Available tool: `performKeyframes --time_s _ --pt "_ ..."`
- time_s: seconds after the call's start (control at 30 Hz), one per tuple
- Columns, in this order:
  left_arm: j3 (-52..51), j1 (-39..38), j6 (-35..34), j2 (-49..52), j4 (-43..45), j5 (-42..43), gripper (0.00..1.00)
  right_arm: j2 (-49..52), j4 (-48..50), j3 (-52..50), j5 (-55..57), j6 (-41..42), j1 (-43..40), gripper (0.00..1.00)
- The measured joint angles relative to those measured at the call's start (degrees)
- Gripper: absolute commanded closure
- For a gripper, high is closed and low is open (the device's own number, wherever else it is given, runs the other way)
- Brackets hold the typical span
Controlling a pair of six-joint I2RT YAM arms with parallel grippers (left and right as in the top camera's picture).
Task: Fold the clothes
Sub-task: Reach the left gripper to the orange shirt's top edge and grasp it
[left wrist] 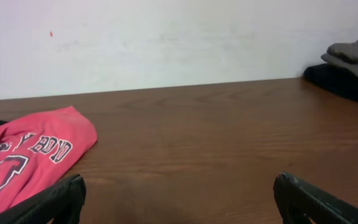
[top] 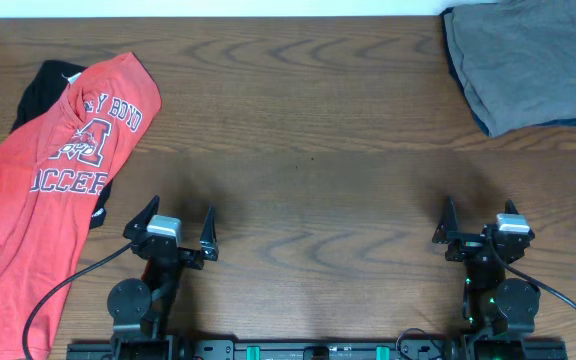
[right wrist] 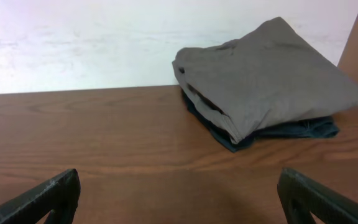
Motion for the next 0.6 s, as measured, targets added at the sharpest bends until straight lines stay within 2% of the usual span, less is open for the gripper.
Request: performKeyframes --time_s 0.27,0.43,0.6 --pt "1.4 0.0 -1.3 1.6 -1.7 0.0 0.02 0.0 8.1 0.0 -6.8 -0.1 0.0 0.01" --pt "11.2 0.0 -1.7 10.5 -6.7 0.0 0.02 2.3 6.9 4.1 -8.1 -0.3 0.0 0.01" --pt "25.2 0.0 -1.9 24.5 -12.1 0.0 0.02 10.9 2.9 15.1 -9.7 -0.5 0.0 0.01"
